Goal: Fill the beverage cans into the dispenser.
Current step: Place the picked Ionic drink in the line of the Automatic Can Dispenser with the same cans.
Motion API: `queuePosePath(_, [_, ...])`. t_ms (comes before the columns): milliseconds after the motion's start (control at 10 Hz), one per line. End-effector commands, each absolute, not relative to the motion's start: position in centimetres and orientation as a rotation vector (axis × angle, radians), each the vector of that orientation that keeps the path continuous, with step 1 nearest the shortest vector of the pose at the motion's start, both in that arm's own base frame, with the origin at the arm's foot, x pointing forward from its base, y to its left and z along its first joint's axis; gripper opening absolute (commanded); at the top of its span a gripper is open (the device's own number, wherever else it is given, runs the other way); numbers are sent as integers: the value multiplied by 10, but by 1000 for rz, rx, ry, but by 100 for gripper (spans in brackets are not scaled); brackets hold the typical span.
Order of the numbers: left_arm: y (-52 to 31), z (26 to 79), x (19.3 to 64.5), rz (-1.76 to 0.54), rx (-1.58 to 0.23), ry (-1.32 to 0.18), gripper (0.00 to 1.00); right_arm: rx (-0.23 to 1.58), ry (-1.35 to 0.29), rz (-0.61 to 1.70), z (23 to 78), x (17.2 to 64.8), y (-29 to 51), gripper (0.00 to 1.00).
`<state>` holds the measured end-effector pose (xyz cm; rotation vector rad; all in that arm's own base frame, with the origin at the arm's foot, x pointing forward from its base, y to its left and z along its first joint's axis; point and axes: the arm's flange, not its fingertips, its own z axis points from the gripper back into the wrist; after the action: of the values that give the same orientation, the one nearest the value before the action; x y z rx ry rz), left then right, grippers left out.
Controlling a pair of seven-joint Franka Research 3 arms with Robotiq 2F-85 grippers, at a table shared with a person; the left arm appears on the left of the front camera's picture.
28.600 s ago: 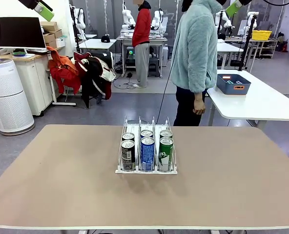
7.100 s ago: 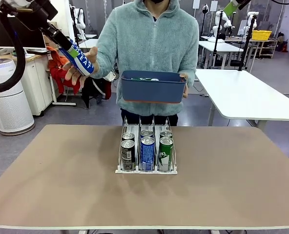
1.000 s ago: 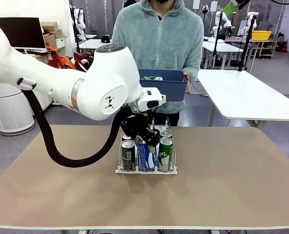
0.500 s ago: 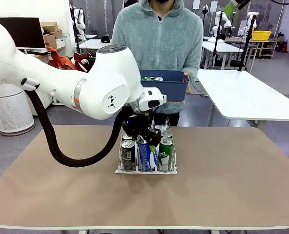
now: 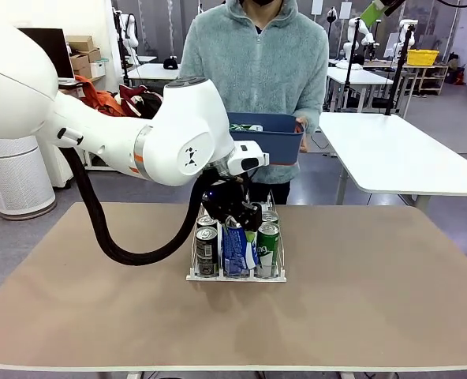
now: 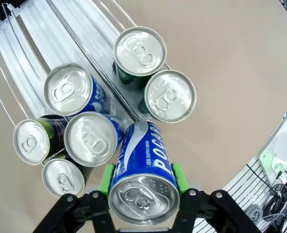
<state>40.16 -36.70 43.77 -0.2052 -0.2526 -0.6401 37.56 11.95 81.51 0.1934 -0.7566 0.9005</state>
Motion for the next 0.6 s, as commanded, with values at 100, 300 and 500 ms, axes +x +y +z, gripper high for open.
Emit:
queuePosePath(100, [-351, 439, 422, -619, -180, -249, 58, 190, -751, 905, 813, 375, 119, 100])
queuePosePath(300, [-341, 436, 432, -615, -171, -252, 58, 190, -751, 905, 813, 375, 119, 100])
queuePosePath(500, [-339, 434, 441, -590, -176, -277, 58, 190, -751, 905, 813, 375, 119, 100])
